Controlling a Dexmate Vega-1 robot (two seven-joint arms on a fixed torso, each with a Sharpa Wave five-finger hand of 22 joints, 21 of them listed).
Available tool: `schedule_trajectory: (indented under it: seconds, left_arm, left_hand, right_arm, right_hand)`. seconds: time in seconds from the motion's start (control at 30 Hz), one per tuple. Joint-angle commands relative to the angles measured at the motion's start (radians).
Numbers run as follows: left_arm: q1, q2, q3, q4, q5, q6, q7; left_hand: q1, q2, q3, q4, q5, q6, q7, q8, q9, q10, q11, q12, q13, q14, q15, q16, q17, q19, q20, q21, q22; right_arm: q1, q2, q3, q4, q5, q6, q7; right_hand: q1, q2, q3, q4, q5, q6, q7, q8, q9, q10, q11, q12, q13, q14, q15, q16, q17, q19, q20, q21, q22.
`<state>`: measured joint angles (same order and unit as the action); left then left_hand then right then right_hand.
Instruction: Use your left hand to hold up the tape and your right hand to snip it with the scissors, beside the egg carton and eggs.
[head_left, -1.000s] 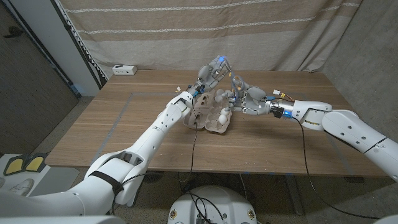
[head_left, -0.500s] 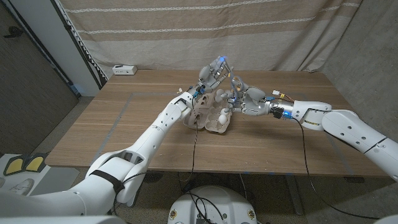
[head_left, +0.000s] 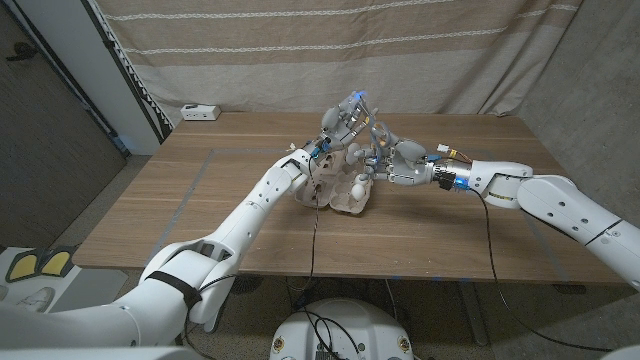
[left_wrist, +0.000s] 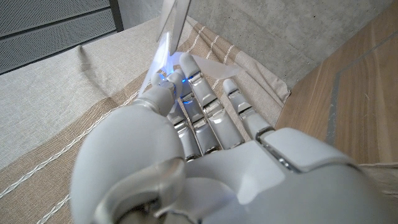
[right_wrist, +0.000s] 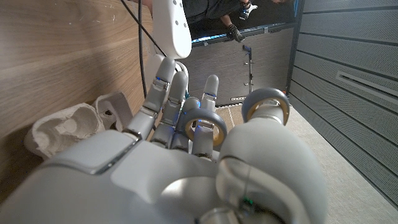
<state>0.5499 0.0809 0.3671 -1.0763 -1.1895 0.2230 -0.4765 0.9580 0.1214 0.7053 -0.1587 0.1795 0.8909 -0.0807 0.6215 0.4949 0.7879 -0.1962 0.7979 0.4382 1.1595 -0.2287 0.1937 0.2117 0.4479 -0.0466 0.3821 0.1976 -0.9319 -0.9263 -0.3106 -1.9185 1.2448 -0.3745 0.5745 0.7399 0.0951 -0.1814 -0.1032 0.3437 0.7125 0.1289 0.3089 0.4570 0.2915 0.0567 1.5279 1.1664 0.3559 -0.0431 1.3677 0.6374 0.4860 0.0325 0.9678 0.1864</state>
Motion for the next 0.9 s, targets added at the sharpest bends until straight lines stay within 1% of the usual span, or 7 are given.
schedule_trajectory:
  seconds: [0.03, 0.27, 0.4, 0.57, 0.9]
  left_arm:
    - [-0.011, 0.010, 0.001, 0.012, -0.008, 0.042, -0.042]
    - [-0.016, 0.013, 0.001, 0.015, -0.011, 0.062, -0.054]
    - [-0.012, 0.016, 0.001, 0.009, -0.011, 0.070, -0.052]
    - [-0.007, 0.022, 0.002, 0.001, -0.007, 0.071, -0.050]
    - [-0.009, 0.025, 0.003, 0.006, -0.008, 0.078, -0.059]
  left_hand:
    - [0.006, 0.010, -0.002, -0.001, 0.007, 0.004, 0.003, 0.005, 0.002, 0.007, -0.010, 0.063, 0.398, 0.000, -0.007, 0.004, 0.003, -0.007, -0.137, 0.005, 0.002]
    - [0.006, 0.010, -0.002, -0.001, 0.007, 0.004, 0.005, 0.005, -0.003, 0.006, -0.010, 0.064, 0.400, 0.001, -0.007, 0.004, 0.003, -0.007, -0.137, 0.006, 0.001]
    - [0.007, 0.010, -0.002, -0.001, 0.006, 0.009, 0.007, 0.007, -0.006, 0.006, -0.010, 0.064, 0.398, 0.003, -0.007, 0.006, 0.003, -0.007, -0.137, 0.007, 0.001]
    - [0.010, 0.009, -0.002, -0.004, 0.005, 0.018, 0.007, 0.009, -0.012, 0.015, -0.008, 0.067, 0.398, 0.008, -0.008, 0.008, 0.004, -0.007, -0.137, 0.008, 0.001]
    - [0.011, 0.005, -0.002, -0.005, 0.004, 0.024, 0.012, 0.007, -0.024, 0.022, -0.008, 0.068, 0.393, 0.014, -0.007, 0.008, 0.004, -0.006, -0.137, 0.009, 0.000]
  right_arm:
    - [0.020, 0.005, -0.015, 0.007, -0.008, -0.010, 0.006]
    - [0.028, 0.007, -0.018, 0.008, -0.017, -0.006, 0.006]
    - [0.023, -0.002, -0.010, 0.000, -0.048, 0.022, -0.003]
    - [0.020, -0.009, -0.001, -0.003, -0.044, 0.023, -0.012]
    - [0.038, -0.006, -0.017, 0.007, -0.058, 0.021, 0.005]
  right_hand:
    - [0.011, 0.004, -0.005, 0.003, -0.001, -0.043, 0.045, -0.006, 0.004, 0.013, -0.008, 0.001, 0.003, 0.009, -0.054, -0.003, 0.002, 0.002, 0.006, -0.003, 0.000]
    - [0.012, 0.004, -0.004, 0.003, -0.001, -0.045, 0.046, -0.009, 0.005, 0.015, -0.008, -0.004, -0.006, 0.011, -0.051, -0.004, 0.000, 0.004, 0.006, -0.005, 0.000]
    - [0.016, 0.004, -0.003, 0.001, -0.001, -0.043, 0.047, -0.009, 0.006, 0.013, -0.007, -0.001, -0.001, 0.012, -0.052, -0.004, -0.001, 0.004, 0.006, -0.006, 0.000]
    - [0.015, 0.004, -0.003, 0.002, -0.001, -0.046, 0.046, -0.012, 0.007, 0.020, -0.007, -0.005, -0.010, 0.015, -0.053, -0.003, -0.001, 0.007, 0.007, -0.008, 0.000]
    - [0.012, 0.003, -0.005, 0.003, -0.002, -0.040, 0.048, -0.014, 0.009, 0.021, -0.007, -0.001, -0.003, 0.016, -0.049, 0.000, 0.001, 0.008, 0.010, -0.011, 0.000]
